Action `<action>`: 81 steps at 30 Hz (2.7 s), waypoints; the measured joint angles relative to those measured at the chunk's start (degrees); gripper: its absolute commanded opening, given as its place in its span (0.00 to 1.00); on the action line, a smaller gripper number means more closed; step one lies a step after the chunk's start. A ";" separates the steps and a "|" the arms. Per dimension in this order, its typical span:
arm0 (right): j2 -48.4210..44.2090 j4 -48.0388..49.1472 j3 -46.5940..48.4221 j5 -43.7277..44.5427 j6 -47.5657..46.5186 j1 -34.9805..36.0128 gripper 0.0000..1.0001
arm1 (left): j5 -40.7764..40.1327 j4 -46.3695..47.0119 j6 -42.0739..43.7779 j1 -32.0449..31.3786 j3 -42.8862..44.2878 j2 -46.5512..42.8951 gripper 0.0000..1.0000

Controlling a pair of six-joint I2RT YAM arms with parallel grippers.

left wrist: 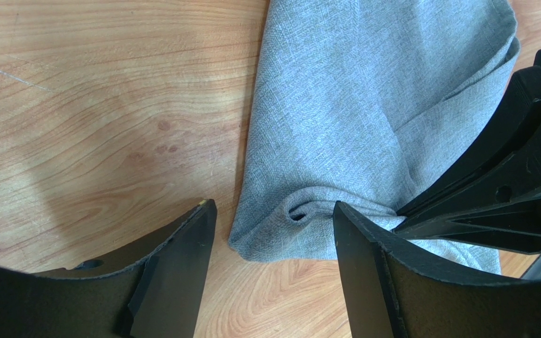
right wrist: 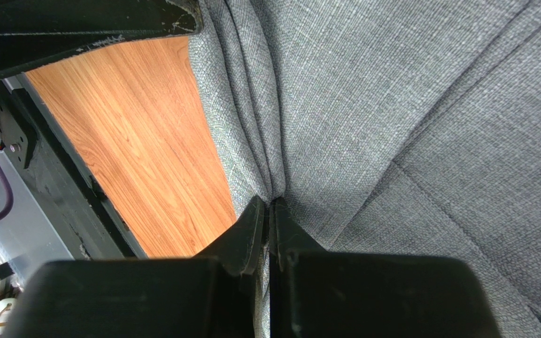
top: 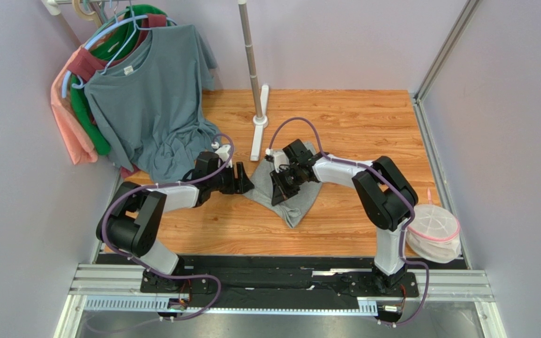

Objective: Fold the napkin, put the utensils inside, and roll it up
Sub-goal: Roll the napkin with the utensil

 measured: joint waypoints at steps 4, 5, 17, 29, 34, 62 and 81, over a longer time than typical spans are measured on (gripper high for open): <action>0.17 -0.22 0.20 -0.04 -0.02 0.00 0.00 | 0.07 1.86 0.00 0.04 -1.11 -0.20 0.70; 0.31 -0.50 0.44 -0.04 -0.02 0.00 0.00 | 0.11 2.25 -0.02 0.04 -1.29 -0.20 0.70; 2.43 -2.78 1.55 -5.42 0.07 -0.11 0.00 | 0.61 2.54 -0.42 0.04 -5.14 -4.13 0.73; 4.24 -3.61 1.53 -10.95 1.29 -0.96 0.00 | 1.44 3.85 -1.20 0.04 -10.47 -9.07 0.70; 4.37 -4.04 1.53 -11.32 1.33 -0.98 0.00 | 1.09 4.35 -1.51 0.04 -10.56 -8.55 0.61; -5.16 -12.90 3.06 6.47 -0.26 3.21 0.50 | 4.94 -1.40 -3.50 -0.96 0.66 3.61 0.00; -12.79 1.46 -5.60 39.19 -9.03 20.79 0.51 | 6.27 -12.63 -2.36 -0.87 8.04 6.67 0.00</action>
